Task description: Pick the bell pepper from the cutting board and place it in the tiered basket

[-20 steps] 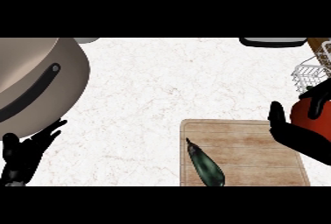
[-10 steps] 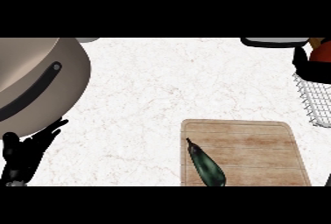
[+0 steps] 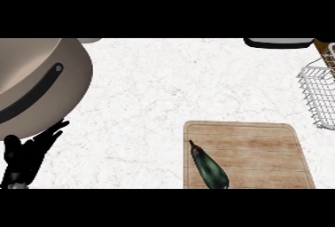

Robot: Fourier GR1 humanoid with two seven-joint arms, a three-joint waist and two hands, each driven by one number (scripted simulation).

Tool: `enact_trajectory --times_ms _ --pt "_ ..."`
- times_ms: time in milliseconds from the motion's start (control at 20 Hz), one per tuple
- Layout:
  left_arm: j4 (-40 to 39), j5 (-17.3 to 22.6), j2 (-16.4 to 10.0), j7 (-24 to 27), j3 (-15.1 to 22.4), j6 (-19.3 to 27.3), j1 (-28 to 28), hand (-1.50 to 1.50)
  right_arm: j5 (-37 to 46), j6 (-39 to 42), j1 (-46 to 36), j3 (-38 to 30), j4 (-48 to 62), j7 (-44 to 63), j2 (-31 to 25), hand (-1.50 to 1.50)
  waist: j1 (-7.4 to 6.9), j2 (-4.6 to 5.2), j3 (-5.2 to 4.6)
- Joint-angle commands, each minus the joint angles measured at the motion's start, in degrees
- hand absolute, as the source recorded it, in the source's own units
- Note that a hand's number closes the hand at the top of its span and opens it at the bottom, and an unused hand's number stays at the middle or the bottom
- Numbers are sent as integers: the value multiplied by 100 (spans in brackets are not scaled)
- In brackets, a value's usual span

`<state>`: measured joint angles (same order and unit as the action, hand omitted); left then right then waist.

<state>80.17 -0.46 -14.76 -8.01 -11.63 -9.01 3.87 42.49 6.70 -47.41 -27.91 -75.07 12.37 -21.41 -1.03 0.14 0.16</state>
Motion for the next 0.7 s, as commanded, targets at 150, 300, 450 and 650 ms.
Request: enact_trajectory --times_ms 150,300,450,650 --pt "-15 -29 4 145 -44 47 -54 0 1762 -134 274 1081 619 -965 -1504 150 -57 72 -23" --pt "-71 74 -72 138 -133 -68 -64 0 2009 -356 -31 1178 1287 -1443 -1967 150 -100 64 -19" --pt "17 18 -139 -207 -125 3 -281 0 2151 -235 -422 1382 1732 -1821 -2285 150 -58 36 -17" --pt "-288 154 -240 -129 -304 -141 -439 0 2219 -672 -685 1355 2529 -2351 -2405 150 -3 23 -17"
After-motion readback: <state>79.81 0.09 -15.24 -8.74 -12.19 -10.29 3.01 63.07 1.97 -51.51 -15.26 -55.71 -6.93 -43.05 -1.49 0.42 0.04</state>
